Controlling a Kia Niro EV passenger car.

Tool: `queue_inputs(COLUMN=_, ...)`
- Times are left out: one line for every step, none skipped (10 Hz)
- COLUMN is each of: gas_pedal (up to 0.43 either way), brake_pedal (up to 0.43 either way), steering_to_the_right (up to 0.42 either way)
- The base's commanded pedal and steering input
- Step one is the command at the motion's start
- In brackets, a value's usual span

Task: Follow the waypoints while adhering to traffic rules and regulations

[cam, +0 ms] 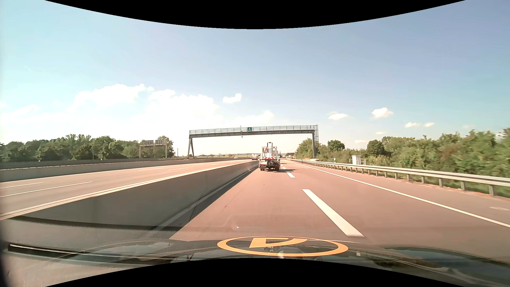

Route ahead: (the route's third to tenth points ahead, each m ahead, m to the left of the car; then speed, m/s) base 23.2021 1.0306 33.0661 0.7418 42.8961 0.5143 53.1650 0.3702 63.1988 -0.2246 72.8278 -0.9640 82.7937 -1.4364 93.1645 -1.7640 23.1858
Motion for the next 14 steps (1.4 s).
queue_inputs(gas_pedal=0.220, brake_pedal=0.000, steering_to_the_right=0.001)
queue_inputs(gas_pedal=0.220, brake_pedal=0.000, steering_to_the_right=0.001)
queue_inputs(gas_pedal=0.209, brake_pedal=0.000, steering_to_the_right=0.001)
queue_inputs(gas_pedal=0.209, brake_pedal=0.000, steering_to_the_right=0.001)
queue_inputs(gas_pedal=0.209, brake_pedal=0.000, steering_to_the_right=0.001)
queue_inputs(gas_pedal=0.197, brake_pedal=0.000, steering_to_the_right=0.001)
queue_inputs(gas_pedal=0.197, brake_pedal=0.000, steering_to_the_right=0.001)
queue_inputs(gas_pedal=0.197, brake_pedal=0.000, steering_to_the_right=0.001)
queue_inputs(gas_pedal=0.197, brake_pedal=0.000, steering_to_the_right=0.001)
queue_inputs(gas_pedal=0.189, brake_pedal=0.000, steering_to_the_right=0.001)
queue_inputs(gas_pedal=0.189, brake_pedal=0.000, steering_to_the_right=0.001)
queue_inputs(gas_pedal=0.177, brake_pedal=0.000, steering_to_the_right=0.001)
queue_inputs(gas_pedal=0.177, brake_pedal=0.000, steering_to_the_right=0.001)
queue_inputs(gas_pedal=0.177, brake_pedal=0.000, steering_to_the_right=0.002)
